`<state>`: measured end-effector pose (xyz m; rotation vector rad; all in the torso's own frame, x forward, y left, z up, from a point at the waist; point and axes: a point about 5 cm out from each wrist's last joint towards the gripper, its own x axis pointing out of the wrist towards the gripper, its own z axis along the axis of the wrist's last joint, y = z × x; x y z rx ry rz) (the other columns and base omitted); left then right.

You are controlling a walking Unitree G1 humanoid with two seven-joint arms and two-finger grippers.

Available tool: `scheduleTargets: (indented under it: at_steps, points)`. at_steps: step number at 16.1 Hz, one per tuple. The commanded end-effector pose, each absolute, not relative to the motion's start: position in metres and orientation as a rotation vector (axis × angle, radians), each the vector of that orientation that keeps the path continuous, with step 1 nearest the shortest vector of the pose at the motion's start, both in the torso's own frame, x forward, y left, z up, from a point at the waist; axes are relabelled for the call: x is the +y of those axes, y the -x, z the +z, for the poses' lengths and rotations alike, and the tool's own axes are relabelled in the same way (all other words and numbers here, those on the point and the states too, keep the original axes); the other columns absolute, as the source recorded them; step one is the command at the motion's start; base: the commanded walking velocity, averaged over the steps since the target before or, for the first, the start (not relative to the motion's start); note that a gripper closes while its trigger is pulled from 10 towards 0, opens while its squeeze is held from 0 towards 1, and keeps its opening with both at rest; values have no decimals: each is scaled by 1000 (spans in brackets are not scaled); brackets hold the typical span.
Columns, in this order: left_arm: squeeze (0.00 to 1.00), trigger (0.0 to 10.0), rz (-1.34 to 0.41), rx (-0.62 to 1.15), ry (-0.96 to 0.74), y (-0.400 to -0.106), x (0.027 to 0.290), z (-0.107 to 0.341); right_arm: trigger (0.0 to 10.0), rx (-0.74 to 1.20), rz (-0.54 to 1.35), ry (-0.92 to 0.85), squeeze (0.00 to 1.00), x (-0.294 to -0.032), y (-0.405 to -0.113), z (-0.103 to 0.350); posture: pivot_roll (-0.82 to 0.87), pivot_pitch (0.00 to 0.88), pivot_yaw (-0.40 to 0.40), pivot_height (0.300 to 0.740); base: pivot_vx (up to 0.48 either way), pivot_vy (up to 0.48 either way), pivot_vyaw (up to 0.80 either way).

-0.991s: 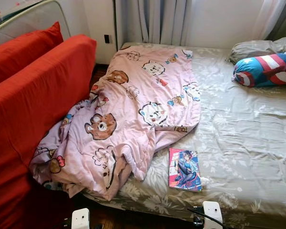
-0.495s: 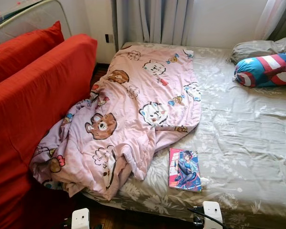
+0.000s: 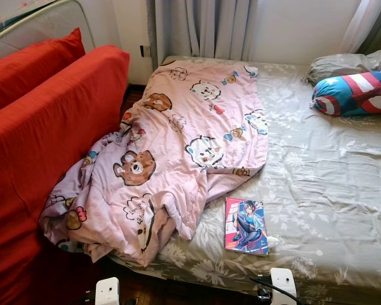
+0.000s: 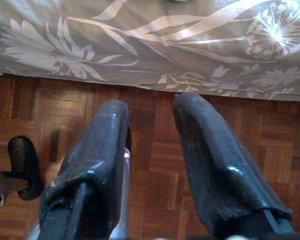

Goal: Clean up the room

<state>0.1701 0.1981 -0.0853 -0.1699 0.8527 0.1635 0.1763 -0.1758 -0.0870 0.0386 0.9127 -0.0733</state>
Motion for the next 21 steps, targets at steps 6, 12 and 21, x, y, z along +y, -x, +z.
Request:
scheduleTargets:
  at_steps: [6,12,21]
  points:
    - [0,10000,125,942,82,-166,229,-83,10000,812,-129,-204,0,-188,-183,-79,-28,68,1,740,0,0,0]
    - [0,10000,126,943,85,-166,229,-83,10000,812,-132,-206,0,-188,-183,-79,-29,69,0,740,0,0,0]
    - [0,10000,126,943,85,-166,229,-83,10000,812,-132,-206,0,-188,-183,-79,-29,69,0,740,0,0,0]
